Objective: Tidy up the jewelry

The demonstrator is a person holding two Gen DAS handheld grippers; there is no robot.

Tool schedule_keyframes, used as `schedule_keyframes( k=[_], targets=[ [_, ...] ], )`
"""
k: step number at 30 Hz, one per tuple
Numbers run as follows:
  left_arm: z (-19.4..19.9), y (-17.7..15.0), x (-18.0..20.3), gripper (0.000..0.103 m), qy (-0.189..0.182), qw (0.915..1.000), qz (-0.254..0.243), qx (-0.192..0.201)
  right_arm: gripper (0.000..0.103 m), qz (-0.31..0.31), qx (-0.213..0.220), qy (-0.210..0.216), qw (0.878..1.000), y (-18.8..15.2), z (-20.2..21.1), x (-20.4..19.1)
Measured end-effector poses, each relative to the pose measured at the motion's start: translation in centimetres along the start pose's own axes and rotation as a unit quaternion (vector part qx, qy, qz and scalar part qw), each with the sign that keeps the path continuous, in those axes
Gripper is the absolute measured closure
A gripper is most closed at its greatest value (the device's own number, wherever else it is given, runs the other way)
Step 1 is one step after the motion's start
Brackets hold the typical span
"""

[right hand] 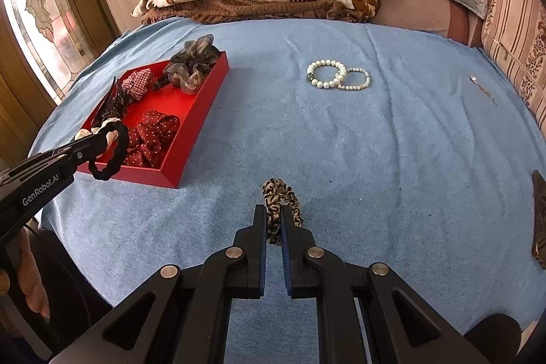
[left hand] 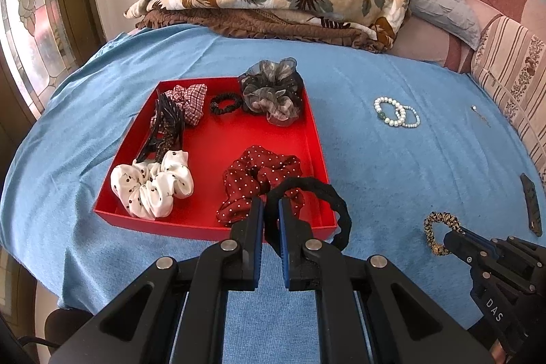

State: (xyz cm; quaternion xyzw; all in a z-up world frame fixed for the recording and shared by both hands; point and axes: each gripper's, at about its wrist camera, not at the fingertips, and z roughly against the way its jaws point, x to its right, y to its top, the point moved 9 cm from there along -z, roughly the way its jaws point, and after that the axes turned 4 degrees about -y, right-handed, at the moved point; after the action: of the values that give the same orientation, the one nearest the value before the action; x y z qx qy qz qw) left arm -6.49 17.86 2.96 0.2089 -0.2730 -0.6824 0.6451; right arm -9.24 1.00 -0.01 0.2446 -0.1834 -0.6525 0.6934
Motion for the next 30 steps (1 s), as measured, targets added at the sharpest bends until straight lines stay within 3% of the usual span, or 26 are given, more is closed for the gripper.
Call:
schedule_keyframes(
  k=[22, 30],
  targets=[
    [-0.4, -0.2, 0.0, 0.094, 0.002, 1.0000, 0.002, -0.005, 0.094, 0.002, -0.004, 0.005, 1.000, -0.2, -0.2, 0.0],
    [0.3, 0.7, -2.8, 0.094, 0.007, 0.9992, 0.037, 0.014, 0.094, 0.001, 0.021, 0.026, 0.999, 0.3, 0.6, -0.6]
  ],
)
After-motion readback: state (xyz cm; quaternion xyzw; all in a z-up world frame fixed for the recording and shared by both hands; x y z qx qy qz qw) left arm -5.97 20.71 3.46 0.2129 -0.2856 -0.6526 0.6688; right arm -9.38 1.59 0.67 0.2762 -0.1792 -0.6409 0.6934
